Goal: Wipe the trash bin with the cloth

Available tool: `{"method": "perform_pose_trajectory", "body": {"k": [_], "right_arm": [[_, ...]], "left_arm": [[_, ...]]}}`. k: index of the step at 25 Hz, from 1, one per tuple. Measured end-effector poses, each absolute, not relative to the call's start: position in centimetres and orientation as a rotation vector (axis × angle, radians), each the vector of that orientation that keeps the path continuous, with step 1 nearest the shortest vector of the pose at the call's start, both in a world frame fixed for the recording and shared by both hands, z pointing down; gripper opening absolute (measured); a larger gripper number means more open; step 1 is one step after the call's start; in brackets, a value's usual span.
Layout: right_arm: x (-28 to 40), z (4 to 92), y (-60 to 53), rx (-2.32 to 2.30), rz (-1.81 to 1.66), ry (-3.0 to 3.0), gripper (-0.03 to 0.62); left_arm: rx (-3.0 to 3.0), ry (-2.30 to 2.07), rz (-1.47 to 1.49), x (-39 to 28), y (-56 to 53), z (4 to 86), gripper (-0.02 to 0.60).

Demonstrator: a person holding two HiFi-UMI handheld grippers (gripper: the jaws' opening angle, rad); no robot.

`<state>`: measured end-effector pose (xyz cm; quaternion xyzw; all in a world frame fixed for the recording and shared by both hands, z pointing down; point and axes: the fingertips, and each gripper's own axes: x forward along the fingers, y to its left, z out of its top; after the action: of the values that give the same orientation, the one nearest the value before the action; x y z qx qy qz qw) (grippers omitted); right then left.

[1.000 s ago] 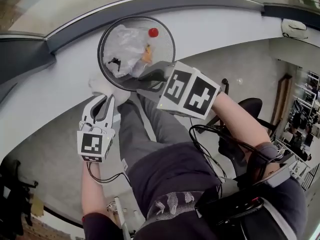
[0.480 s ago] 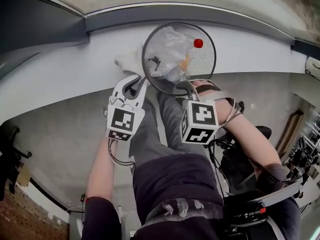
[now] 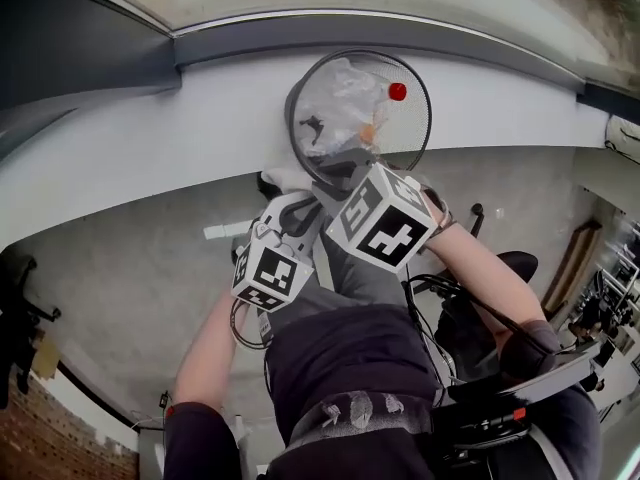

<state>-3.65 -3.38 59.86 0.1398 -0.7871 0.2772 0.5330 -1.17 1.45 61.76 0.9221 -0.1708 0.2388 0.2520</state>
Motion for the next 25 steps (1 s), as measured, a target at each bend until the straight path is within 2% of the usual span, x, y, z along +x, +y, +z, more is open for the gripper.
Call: {"method": "perform_pose_trajectory", "body": {"k": [6, 9, 13, 16, 20, 25], "right_arm": [[-0.4, 55.6, -6.8, 0.476, 0.994, -1.903, 0.066], [0.8, 52.3, -8.0, 0.552, 1.028, -1.940, 0.066], [0.5, 48.1, -8.7, 0.581, 0.966, -2.018, 0.066], [-0.2, 45.0, -8.4, 0.622, 1.012, -2.100, 0.066], [-3.6, 40.9, -7.6, 0.605, 1.117, -2.271, 0.066], [-4.7, 37.7, -8.8, 0.724, 1.089, -2.413, 0.066]], "left_arm": [[2.383, -0.760, 0.773, -9.4, -3.4, 63.0, 0.026], [2.331, -0.945, 0.801, -12.9, -7.6, 61.8, 0.026], [2.282, -1.002, 0.922, -14.1, -10.8, 62.5, 0.031], [2.117, -0.984, 0.934, -15.4, -11.2, 64.7, 0.112], [2.001, -1.060, 0.914, -19.6, -11.4, 64.1, 0.166], [2.043, -1.109, 0.794, -21.8, -12.9, 60.1, 0.175]]}}
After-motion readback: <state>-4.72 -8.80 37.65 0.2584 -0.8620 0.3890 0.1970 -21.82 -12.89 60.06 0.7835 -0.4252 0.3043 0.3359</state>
